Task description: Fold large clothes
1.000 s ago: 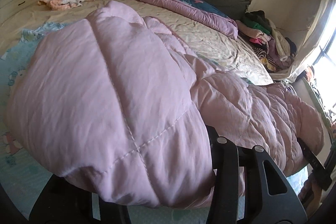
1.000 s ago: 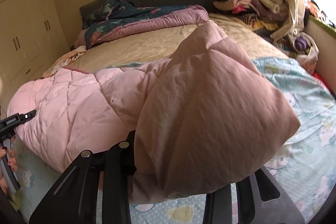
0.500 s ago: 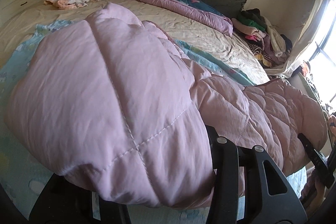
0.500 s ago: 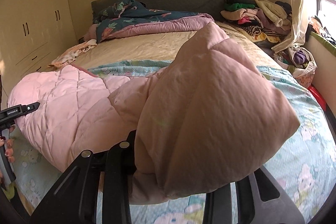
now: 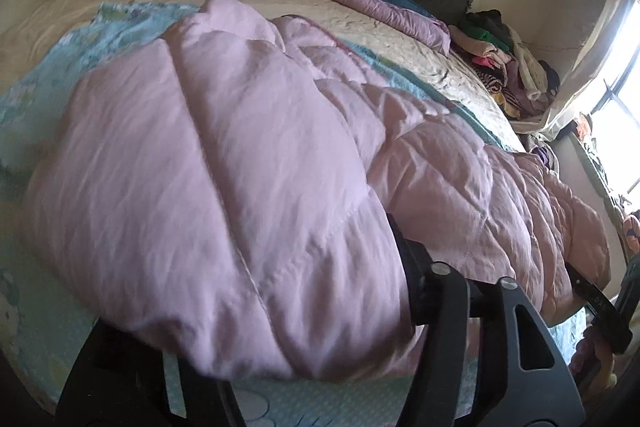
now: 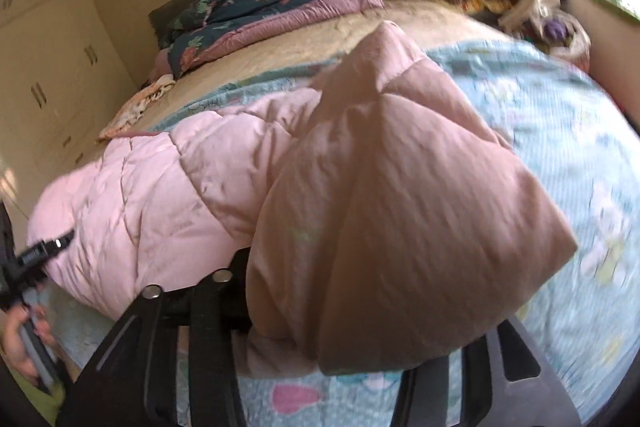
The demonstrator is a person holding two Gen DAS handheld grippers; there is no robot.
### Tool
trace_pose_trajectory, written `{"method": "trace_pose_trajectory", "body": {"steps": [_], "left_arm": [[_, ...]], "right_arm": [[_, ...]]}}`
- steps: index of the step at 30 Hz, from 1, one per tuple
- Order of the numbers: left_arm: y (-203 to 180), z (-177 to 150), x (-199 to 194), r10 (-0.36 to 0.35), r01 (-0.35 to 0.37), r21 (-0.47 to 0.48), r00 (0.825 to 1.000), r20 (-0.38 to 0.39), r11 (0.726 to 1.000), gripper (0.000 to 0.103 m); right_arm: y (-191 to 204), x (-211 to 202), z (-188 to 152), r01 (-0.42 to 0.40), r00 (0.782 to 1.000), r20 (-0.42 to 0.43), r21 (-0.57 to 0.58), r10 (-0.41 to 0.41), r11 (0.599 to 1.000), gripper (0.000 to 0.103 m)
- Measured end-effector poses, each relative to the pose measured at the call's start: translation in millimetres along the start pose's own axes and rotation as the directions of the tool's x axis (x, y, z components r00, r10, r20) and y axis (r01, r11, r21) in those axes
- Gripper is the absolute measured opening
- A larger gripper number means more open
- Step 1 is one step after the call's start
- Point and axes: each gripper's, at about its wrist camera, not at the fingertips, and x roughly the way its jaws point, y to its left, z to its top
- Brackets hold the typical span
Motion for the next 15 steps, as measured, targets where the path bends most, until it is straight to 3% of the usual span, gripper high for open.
{"method": "trace_pose_trajectory", "body": {"steps": [4, 7, 14, 15], "left_arm": [[5.7, -7.5, -6.6, 0.005, -0.005, -0.013, 1.0, -0.013, 1.0, 0.068], [7.8, -14.9, -14.5, 0.009, -0.009, -0.01, 1.0, -0.017, 1.0, 0.076], [13.1, -30.4, -44.0, 0.034, -0.034, -0.003, 0.999, -0.012, 0.999, 0.08], [13.0, -33.4, -49.4, 0.036, -0.036, -0.002, 0.999, -0.009, 0.999, 0.093]], "right_arm": [[-4.6, -11.4, -8.5, -0.022, 1.0, -0.017, 0.052, 0.023, 0.998, 0.074], [-1.8, -25.0, -16.5, -0.009, 1.0, -0.02, 0.043, 0.01, 0.999, 0.085], [10.3, -68.8, -35.2, 0.032, 0.999, 0.03, 0.018, -0.032, 0.999, 0.097], [8.4, -76.2, -38.7, 0.031, 0.999, 0.04, 0.012, -0.032, 0.999, 0.098]]}}
